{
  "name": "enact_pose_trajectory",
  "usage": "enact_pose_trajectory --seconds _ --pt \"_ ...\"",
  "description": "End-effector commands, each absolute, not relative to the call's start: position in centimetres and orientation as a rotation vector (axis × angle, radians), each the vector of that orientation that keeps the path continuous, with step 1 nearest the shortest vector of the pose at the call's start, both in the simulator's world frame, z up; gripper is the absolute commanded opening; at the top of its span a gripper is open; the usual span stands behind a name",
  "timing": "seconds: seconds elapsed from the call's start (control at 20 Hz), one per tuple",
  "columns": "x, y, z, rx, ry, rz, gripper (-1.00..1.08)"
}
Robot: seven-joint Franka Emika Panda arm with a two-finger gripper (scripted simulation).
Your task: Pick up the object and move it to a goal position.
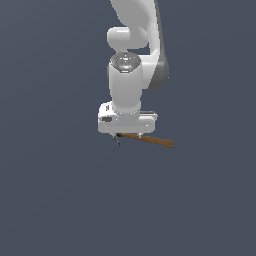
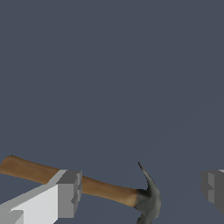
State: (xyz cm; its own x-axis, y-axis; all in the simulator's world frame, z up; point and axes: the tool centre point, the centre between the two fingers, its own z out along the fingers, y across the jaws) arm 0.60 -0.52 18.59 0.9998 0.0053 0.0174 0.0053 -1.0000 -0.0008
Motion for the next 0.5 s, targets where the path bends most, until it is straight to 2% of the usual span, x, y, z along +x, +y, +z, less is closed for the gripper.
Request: enact_pose_trajectory --seconds 0.0,0.45 --pt "0.6 -0.5 18.6 -3.141 -0.008 -0.027 1.0" --pt "0.1 -2.9 17.4 -3.142 0.007 -0.007 1.0"
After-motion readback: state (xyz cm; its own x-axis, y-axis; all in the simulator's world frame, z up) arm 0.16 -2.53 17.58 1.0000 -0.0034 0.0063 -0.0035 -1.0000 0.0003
